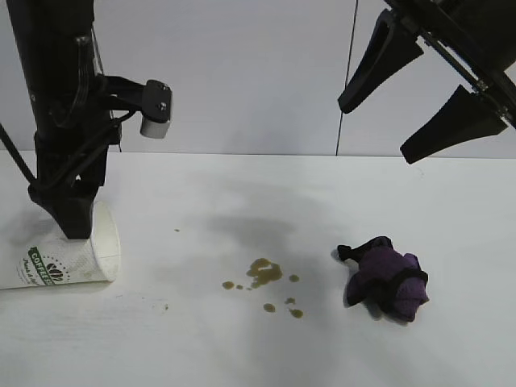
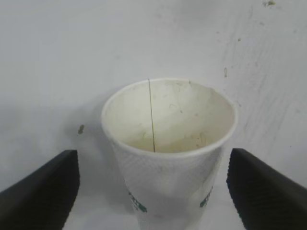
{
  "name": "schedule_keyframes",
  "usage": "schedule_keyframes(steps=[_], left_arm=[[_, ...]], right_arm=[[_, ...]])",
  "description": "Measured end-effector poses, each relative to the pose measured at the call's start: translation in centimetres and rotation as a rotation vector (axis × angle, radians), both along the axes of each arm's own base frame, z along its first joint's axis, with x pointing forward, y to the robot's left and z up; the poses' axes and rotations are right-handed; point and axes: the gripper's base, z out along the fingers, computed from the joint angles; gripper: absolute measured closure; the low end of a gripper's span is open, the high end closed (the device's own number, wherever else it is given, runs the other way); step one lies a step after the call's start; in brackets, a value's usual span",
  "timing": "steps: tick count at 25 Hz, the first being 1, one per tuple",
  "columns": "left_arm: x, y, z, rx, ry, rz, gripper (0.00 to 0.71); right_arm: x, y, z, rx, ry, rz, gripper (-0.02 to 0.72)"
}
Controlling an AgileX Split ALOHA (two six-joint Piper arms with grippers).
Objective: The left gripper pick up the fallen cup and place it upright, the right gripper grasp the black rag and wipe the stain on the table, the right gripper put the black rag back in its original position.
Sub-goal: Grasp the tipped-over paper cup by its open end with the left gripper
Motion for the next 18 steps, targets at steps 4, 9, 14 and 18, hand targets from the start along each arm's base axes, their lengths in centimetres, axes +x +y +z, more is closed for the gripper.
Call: schedule_keyframes(steps=[4, 9, 14, 18], left_arm=[[0.2, -0.1, -1.3, 0.016, 0.03, 0.001, 0.104], [0.3, 0.0, -2.6, 0.043, 0.054, -0.005, 0.086], [0.7, -0.2, -3.4, 0.038, 0.05, -0.008, 0.041], [0.9, -0.3, -3.4, 0.024, 0.026, -0.012, 0.034]], right_arm=[[0.0, 0.0, 0.0, 0.0, 0.0, 0.0, 0.178], [0.0, 0.0, 0.0, 0.0, 0.0, 0.0, 0.178], [0.0, 0.0, 0.0, 0.0, 0.0, 0.0, 0.178], [0.0, 0.0, 0.0, 0.0, -0.002, -0.002, 0.178]])
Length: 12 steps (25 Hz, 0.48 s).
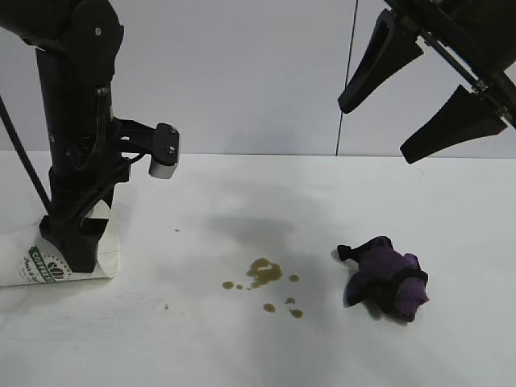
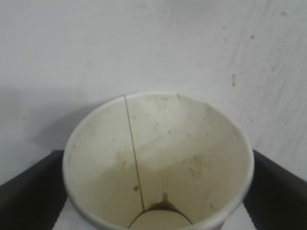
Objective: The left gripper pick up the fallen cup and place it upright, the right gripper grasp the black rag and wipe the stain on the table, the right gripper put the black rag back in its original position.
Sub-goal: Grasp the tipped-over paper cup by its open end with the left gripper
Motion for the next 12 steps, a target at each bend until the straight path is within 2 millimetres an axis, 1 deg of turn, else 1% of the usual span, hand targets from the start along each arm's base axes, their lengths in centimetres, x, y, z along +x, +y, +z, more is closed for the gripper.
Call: schedule_keyframes(steps=[4, 8, 12], left_arm=[[0.01, -0.01, 0.0, -0.001, -0.001, 0.0, 0.037], [0.03, -0.02, 0.03, -0.002, -0.002, 0.0, 0.099], [-0.06, -0.22, 0.02, -0.025, 0.008, 0.018, 0.117]], right_arm=[[0.01, 0.0, 0.0, 0.0, -0.001, -0.001, 0.178], [0.02, 0.0, 0.0, 0.0, -0.002, -0.001, 0.178], [0.04, -0.01, 0.0, 0.0, -0.003, -0.003, 0.178]])
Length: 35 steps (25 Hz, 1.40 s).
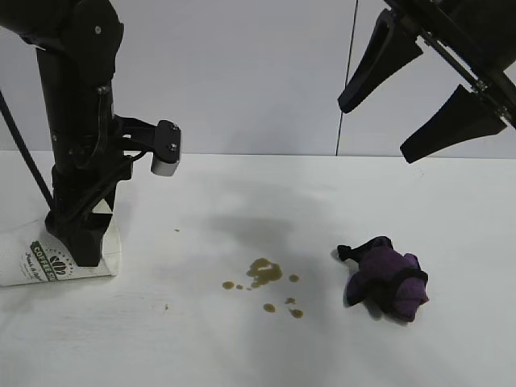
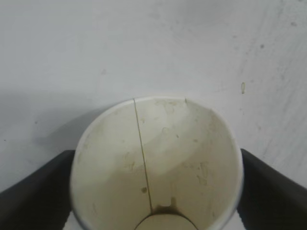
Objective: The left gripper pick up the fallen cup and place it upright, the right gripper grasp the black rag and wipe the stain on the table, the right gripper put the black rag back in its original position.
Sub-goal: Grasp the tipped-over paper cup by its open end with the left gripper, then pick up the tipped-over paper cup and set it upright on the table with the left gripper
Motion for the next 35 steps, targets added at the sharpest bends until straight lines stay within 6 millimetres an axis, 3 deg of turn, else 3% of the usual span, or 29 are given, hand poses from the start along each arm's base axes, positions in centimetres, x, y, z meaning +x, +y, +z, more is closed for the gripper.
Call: schedule_keyframes(steps=[5, 11, 14, 17, 27, 30, 35], left_arm=[[0.0, -1.1, 1.3, -0.146, -0.031, 0.055, 0.119], [-0.4, -2.4, 6.6, -0.436, -0.148, 0.041, 0.119], [-0.1, -1.3, 9.2, -0.579, -0.182, 0.081, 0.12], [0.6, 1.0, 10.3, -0.651, -0.188, 0.15, 0.12], [0.6, 8.3, 6.7, -0.6, -0.093, 0.34, 0.126], [0.3, 9.5, 6.0, -0.585, -0.08, 0.368, 0.126], [0.4, 9.8, 5.9, -0.571, -0.1, 0.353, 0.126]], right_arm=[[0.0, 0.0, 0.0, 0.0, -0.001, -0.001, 0.178], [0.1, 0.0, 0.0, -0.001, -0.007, -0.005, 0.178], [0.1, 0.0, 0.0, -0.001, -0.007, -0.005, 0.178], [0.1, 0.0, 0.0, -0.001, -0.007, -0.005, 0.178], [0.2, -0.1, 0.0, -0.007, -0.02, -0.013, 0.178], [0.4, -0.1, 0.0, -0.01, -0.033, -0.023, 0.178], [0.6, -0.2, 0.1, -0.013, -0.052, -0.037, 0.178]])
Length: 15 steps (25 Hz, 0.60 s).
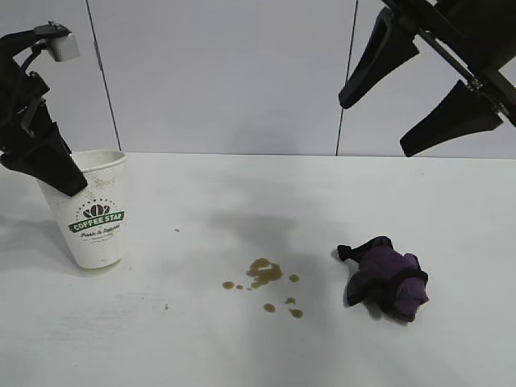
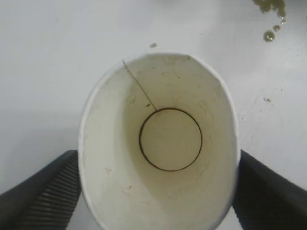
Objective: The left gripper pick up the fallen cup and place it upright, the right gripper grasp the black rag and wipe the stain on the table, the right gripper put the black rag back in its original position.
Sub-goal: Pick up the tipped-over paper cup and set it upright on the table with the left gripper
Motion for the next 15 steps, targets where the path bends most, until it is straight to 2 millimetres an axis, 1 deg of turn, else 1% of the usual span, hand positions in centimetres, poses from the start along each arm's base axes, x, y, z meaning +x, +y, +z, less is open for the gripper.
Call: schedule_keyframes(steps=[5, 10, 15], left_arm=[[0.13, 0.17, -0.04, 0.036, -0.04, -0.05, 0.126], [0.55, 0.54, -0.06, 0.084, -0.092, -0.052, 0.126], [0.69, 0.61, -0.04, 0.093, -0.107, -0.048, 0.126]], right_arm=[[0.11, -0.03, 0.02, -0.001, -0.01, -0.007, 0.178], [0.28, -0.08, 0.05, -0.003, -0.026, -0.02, 0.178], [0.31, -0.09, 0.06, -0.004, -0.028, -0.021, 0.178]])
